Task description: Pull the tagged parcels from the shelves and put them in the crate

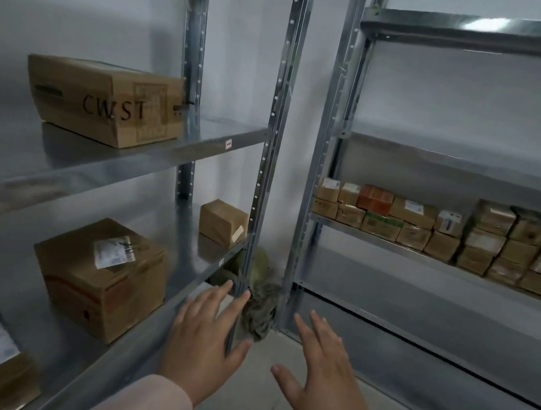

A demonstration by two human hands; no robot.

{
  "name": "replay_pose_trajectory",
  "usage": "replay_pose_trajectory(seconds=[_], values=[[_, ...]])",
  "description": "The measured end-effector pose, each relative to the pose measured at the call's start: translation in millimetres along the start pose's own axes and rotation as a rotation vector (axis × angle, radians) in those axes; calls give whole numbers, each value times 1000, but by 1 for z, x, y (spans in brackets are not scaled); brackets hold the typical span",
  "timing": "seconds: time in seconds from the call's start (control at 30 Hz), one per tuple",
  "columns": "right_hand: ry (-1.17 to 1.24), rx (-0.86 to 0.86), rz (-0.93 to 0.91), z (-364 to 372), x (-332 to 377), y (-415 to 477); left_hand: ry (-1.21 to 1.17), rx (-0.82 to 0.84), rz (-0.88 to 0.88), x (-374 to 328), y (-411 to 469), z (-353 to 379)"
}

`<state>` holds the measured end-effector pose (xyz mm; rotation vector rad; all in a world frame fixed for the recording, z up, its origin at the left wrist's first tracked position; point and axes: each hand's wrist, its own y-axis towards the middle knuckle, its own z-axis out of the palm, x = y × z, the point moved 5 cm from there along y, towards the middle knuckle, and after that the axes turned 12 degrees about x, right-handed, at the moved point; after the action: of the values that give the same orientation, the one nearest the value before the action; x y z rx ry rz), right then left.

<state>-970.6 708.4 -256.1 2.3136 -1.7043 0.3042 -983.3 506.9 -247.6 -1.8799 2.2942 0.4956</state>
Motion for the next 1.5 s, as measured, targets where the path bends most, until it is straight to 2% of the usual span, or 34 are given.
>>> replay_pose_trajectory(seconds=[0.23, 0.43, 0.63, 0.83, 0.97, 1.03, 1.13, 1.23, 1.33, 1.4, 1.5], values=[[-1, 33, -45, 5, -22, 152, -28, -5, -83, 54, 132, 11], [135, 77, -51, 16, -28, 260, -60, 18, -127, 94, 219, 13], [230, 212, -66, 44, -34, 347, -85, 43, -189, 123, 261, 29], [363, 305, -179, 64, -38, 447, -48, 134, -320, 154, 296, 48], [479, 392, -165, 83, -50, 506, -44, 5, -380, 144, 328, 29], [530, 407, -169, 87, -49, 534, -74, 0, -402, 141, 348, 24], [595, 450, -223, 95, -43, 563, -396, 54, -539, 148, 372, 35], [595, 583, -302, 107, -41, 568, -769, -117, -707, 163, 378, 52], [746, 725, -411, 107, -32, 560, -1071, -229, -822, 179, 378, 76], [797, 799, -480, 112, -24, 555, -1070, -297, -911, 189, 371, 84], [717, 874, -633, 120, -14, 548, -1054, -305, -1020, 199, 363, 95]])
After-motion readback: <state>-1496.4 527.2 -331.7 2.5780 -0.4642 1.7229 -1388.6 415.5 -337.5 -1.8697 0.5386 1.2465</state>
